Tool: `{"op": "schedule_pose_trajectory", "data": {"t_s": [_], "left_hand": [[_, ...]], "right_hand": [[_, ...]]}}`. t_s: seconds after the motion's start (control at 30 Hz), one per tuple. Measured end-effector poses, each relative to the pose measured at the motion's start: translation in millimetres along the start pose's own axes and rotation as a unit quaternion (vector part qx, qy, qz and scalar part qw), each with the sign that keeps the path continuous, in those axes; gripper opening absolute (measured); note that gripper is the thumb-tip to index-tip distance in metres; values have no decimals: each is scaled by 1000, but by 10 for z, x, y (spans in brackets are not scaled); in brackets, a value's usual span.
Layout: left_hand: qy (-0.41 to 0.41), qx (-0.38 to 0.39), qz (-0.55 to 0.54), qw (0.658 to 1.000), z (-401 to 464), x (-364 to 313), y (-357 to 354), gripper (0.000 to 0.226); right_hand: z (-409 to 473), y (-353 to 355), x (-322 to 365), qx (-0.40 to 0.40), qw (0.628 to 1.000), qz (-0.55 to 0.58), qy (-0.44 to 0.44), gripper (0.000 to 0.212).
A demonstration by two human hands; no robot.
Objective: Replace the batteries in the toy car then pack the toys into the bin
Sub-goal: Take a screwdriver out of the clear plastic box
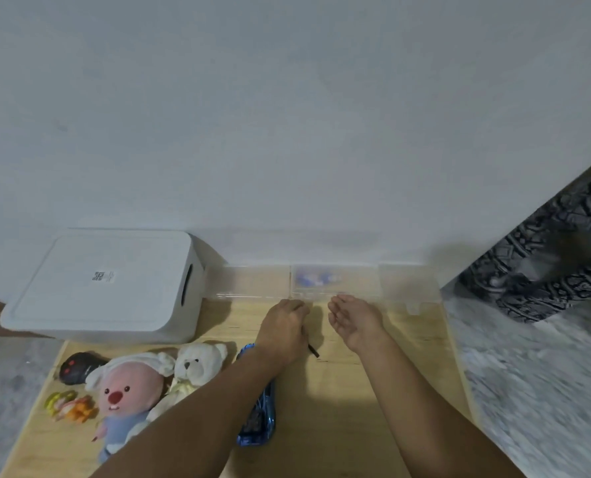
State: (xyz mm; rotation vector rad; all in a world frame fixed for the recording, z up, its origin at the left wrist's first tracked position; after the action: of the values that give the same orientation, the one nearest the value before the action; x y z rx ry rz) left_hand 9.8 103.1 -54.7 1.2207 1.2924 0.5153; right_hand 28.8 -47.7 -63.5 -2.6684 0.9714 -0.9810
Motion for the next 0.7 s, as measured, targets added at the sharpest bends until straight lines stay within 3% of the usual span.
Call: {"op": "schedule_pose_trajectory", "data": {"t_s": [0.17, 0.27, 0.37, 0.43, 0.7], "left_hand": [[-22, 0, 42, 999, 9, 14, -92, 59], [-24, -32, 55, 998, 29, 17, -94, 63], [10, 8, 100, 995, 33, -17, -61, 68], [39, 47, 135, 989, 35, -2, -48, 68], [37, 133, 174, 975, 54, 18, 52, 74]], "right_hand": [[3, -82, 142, 6, 997, -19, 69, 20], [45, -92, 146, -49, 969, -149, 191, 27], [92, -75, 109, -82, 855, -384, 340, 27], [129, -80, 94, -64, 785, -480, 387, 26], [295, -279, 199, -14, 582, -743, 330, 22]]}}
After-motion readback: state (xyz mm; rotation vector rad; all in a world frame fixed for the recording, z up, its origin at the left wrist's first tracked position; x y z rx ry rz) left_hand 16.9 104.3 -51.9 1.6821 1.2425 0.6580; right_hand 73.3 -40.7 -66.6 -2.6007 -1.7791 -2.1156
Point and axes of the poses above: each hand's wrist, its own z-axis towards the middle knuckle, its own y-axis out of the back of the hand, x = y × z, the point moved 1 cm from there along z, towards the middle knuckle, and after that the axes turned 5 degrees about x, right-handed, at the moved point
